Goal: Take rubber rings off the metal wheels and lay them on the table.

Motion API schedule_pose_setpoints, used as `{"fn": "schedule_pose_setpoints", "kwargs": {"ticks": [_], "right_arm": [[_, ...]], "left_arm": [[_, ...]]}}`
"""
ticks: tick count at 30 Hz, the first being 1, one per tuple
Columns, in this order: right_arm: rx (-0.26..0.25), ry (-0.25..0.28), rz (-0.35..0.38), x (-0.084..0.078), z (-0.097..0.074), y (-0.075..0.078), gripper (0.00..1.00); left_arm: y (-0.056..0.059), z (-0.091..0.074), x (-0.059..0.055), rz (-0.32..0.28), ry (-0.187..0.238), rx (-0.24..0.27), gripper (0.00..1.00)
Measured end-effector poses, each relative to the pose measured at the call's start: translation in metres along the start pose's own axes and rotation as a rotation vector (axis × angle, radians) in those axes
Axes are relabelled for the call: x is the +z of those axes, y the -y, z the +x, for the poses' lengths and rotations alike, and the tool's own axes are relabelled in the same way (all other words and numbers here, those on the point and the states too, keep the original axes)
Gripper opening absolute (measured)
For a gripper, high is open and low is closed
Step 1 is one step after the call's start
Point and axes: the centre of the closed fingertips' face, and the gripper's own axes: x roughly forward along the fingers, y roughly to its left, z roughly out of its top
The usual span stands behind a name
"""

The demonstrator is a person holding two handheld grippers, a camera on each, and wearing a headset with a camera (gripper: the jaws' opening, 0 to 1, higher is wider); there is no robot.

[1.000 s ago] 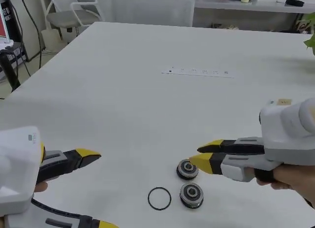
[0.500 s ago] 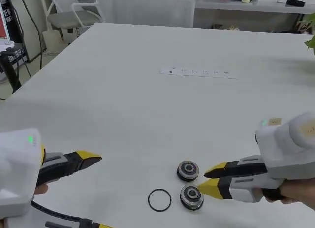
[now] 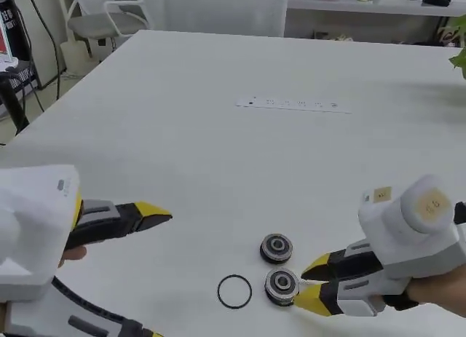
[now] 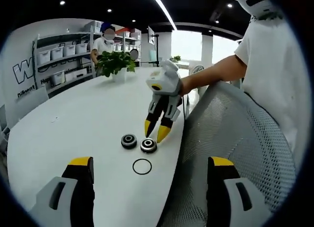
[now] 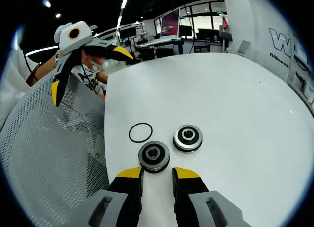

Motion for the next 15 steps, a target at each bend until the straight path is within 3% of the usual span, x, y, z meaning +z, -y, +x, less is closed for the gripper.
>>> {"fn": "schedule_pose_setpoints", "kwargs": {"ticks": [5, 8, 15], "right_arm": [[0.006, -0.002, 0.001, -0.001, 0.001, -0.002, 0.21], [0.007, -0.009, -0.011, -0.002, 0.002, -0.002, 0.21], [0.006, -0.018, -0.020, -0.003, 0.003, -0.002, 0.21]], "left_arm": [[-0.009, 0.005, 0.036, 0.073, 0.051, -0.014, 0.95], [-0.011, 0.012, 0.050, 0.126, 0.060, -0.033, 0.93], [-0.005, 0.040, 0.049, 0.192, 0.022, -0.107, 0.87]]}}
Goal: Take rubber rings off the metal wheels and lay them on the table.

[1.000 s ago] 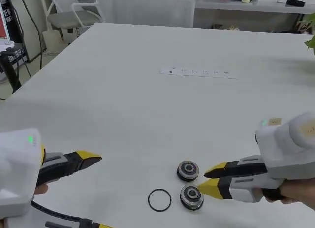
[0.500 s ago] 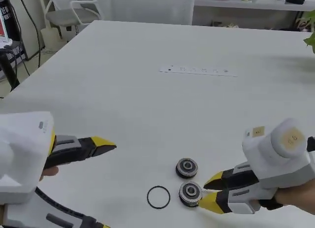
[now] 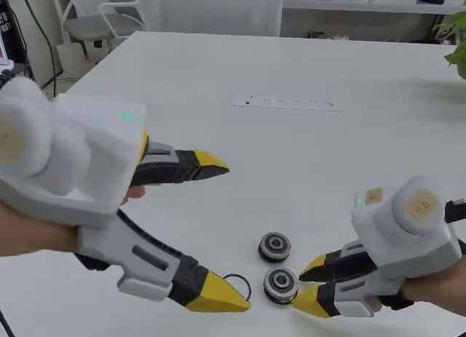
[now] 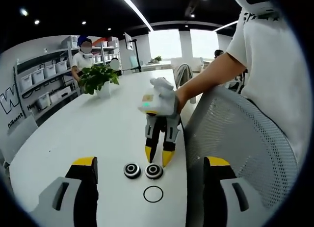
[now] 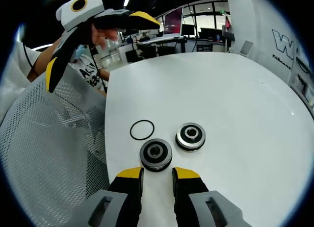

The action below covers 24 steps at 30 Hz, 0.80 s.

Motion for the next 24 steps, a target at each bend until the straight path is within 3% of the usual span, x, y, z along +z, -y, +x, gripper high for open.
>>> {"fn": "schedule_pose_setpoints", "kwargs": {"ticks": [6, 10, 16, 20, 24], "right_arm": [[0.000, 0.002, -0.002, 0.000, 0.000, 0.000, 0.21], [0.005, -0.001, -0.011, 0.000, 0.001, -0.002, 0.21], [0.005, 0.010, -0.021, 0.003, 0.002, -0.003, 0.21], [0.003, 0.011, -0.027, 0.003, 0.003, -0.003, 0.21], [0.003, 0.005, -0.037, 0.002, 0.004, -0.003, 0.22]], "left_arm": [[-0.001, 0.023, -0.005, 0.013, 0.005, -0.035, 0.72], [-0.008, 0.039, -0.006, -0.060, 0.035, -0.057, 0.68], [-0.022, 0.058, -0.012, -0.110, 0.041, -0.031, 0.65], [-0.022, 0.069, -0.018, -0.105, 0.040, -0.023, 0.61], [-0.018, 0.077, -0.030, -0.108, 0.030, -0.010, 0.50]]}}
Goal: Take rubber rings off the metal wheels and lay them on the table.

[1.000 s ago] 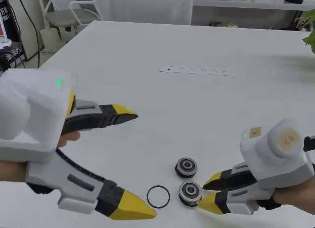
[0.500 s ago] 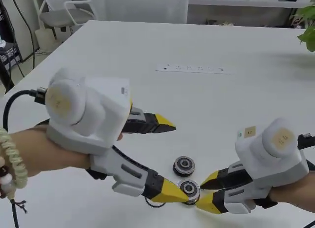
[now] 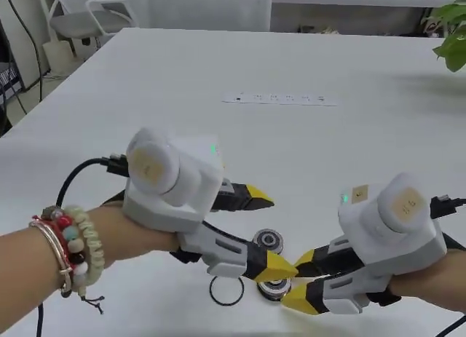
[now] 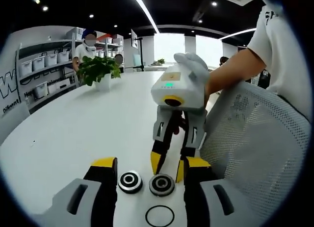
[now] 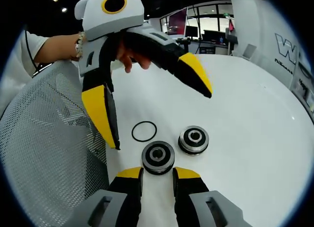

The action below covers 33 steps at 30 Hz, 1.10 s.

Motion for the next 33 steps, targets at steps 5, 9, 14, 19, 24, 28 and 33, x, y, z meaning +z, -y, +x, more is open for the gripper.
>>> {"fn": "schedule_pose_setpoints", "kwargs": {"ticks": [5, 9, 14, 19, 24, 28, 33], "right_arm": [[-0.003, 0.004, -0.003, 0.001, 0.000, 0.001, 0.22], [-0.004, 0.002, -0.007, 0.001, 0.001, 0.001, 0.21], [-0.007, 0.002, -0.016, 0.000, 0.001, 0.002, 0.21], [-0.009, 0.004, -0.028, 0.001, 0.001, 0.002, 0.20], [-0.010, 0.007, -0.030, 0.001, 0.001, 0.003, 0.20], [-0.010, 0.008, -0.036, 0.001, 0.001, 0.003, 0.19], [-0.010, 0.008, -0.048, 0.001, 0.002, 0.003, 0.19]], "left_arm": [[0.009, 0.003, -0.017, 0.007, -0.028, -0.005, 0.38], [0.013, 0.009, -0.025, 0.001, -0.044, -0.009, 0.32], [0.015, 0.016, -0.040, 0.013, -0.091, -0.010, 0.25], [0.014, 0.017, -0.043, 0.005, -0.101, -0.001, 0.20], [0.012, 0.016, -0.049, -0.003, -0.119, 0.012, 0.16], [0.015, 0.015, -0.048, 0.002, -0.116, 0.005, 0.13], [0.016, 0.018, -0.046, 0.013, -0.116, 0.006, 0.08]]}}
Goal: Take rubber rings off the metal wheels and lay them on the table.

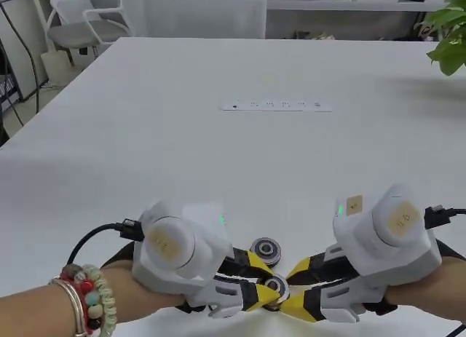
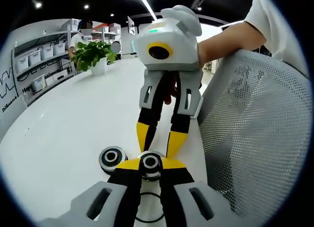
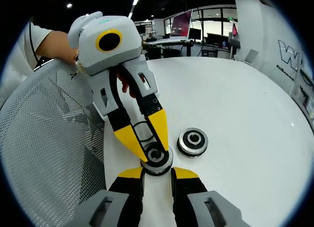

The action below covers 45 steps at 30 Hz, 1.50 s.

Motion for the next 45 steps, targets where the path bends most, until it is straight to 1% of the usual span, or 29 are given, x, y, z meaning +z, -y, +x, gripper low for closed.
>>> {"fn": "schedule_pose_setpoints", "kwargs": {"ticks": [10, 16, 19, 26, 27, 29, 32, 35, 37, 40, 41, 45], "right_arm": [[0.001, -0.012, -0.047, -0.003, -0.001, 0.000, 0.14], [0.000, -0.017, -0.059, -0.004, -0.002, 0.001, 0.09], [-0.006, -0.020, -0.075, -0.005, -0.003, 0.002, 0.03], [-0.023, -0.027, -0.073, -0.005, -0.003, 0.006, 0.00], [-0.025, -0.030, -0.066, -0.005, -0.003, 0.006, 0.00], [-0.027, -0.036, -0.029, -0.005, -0.003, 0.007, 0.00], [-0.028, -0.032, 0.060, -0.006, -0.004, 0.008, 0.00], [-0.027, -0.024, 0.130, -0.006, -0.007, 0.011, 0.00], [-0.024, -0.013, 0.170, -0.005, -0.009, 0.012, 0.00], [-0.024, 0.005, 0.207, -0.003, -0.012, 0.014, 0.00], [-0.018, 0.019, 0.250, -0.002, -0.013, 0.013, 0.00], [-0.002, 0.037, 0.297, -0.002, -0.014, 0.014, 0.00]], "left_arm": [[0.001, -0.001, -0.001, -0.001, 0.004, -0.002, 0.08], [0.001, -0.001, -0.002, 0.007, 0.005, -0.005, 0.08], [0.001, -0.002, -0.002, 0.002, 0.008, -0.005, 0.08], [0.000, -0.002, -0.002, -0.001, 0.014, -0.007, 0.08], [0.000, -0.002, -0.002, 0.000, 0.014, -0.007, 0.08], [0.000, -0.002, -0.002, 0.002, 0.015, -0.007, 0.08], [0.000, -0.001, -0.003, -0.007, 0.025, -0.009, 0.08], [0.000, -0.001, -0.003, -0.004, 0.026, -0.009, 0.08], [0.000, -0.001, -0.002, -0.002, 0.026, -0.007, 0.08], [0.000, -0.001, -0.002, -0.002, 0.027, -0.008, 0.08], [0.000, -0.001, -0.002, -0.002, 0.026, -0.008, 0.08], [0.000, -0.001, -0.002, -0.004, 0.026, -0.006, 0.08]]}}
